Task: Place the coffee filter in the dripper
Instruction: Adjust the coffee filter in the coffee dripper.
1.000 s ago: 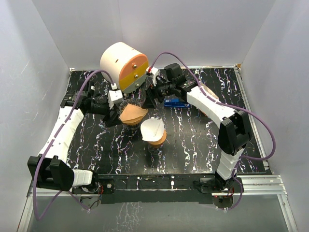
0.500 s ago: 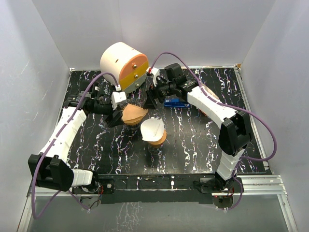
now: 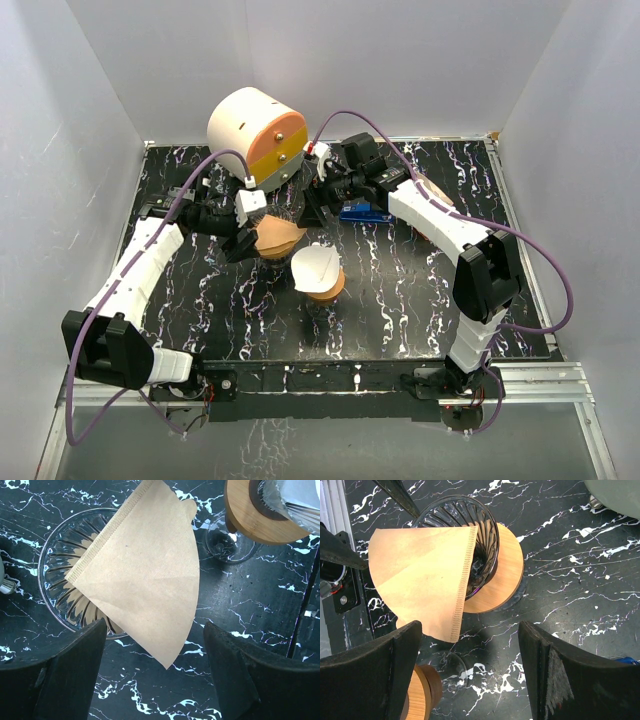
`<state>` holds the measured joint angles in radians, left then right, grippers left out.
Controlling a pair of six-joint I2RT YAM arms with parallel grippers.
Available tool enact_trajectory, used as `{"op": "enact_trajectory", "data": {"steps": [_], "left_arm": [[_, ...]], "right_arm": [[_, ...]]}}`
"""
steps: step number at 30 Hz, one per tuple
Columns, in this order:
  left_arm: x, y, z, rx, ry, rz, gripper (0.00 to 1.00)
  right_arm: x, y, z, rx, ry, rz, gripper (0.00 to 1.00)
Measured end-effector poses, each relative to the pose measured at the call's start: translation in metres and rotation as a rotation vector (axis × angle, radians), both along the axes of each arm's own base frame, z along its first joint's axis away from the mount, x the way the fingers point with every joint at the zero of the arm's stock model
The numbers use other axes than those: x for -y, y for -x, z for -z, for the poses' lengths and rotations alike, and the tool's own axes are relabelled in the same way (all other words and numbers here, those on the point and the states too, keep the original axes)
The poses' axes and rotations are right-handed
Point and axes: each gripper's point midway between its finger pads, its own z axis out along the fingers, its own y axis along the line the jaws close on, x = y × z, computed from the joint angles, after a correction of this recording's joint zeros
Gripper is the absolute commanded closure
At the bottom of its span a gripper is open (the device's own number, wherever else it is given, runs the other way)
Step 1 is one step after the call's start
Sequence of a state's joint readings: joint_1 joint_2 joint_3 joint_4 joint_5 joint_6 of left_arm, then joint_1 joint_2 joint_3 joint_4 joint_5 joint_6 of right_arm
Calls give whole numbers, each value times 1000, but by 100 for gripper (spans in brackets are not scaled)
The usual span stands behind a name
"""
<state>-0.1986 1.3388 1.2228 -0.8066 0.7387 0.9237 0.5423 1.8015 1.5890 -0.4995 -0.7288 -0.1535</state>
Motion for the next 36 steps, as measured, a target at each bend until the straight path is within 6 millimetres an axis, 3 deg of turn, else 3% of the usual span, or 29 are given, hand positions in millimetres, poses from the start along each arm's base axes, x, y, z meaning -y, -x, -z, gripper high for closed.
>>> {"op": "enact_trajectory", "data": {"steps": [30,36], "left_arm": [[3,-26,-9,-11,41,-152,28],[-1,-33,-12,-30,71,-215,28]], "right_arm": [[3,1,6,-3,19,6,23],[9,0,-6,51,31,23,22]]}}
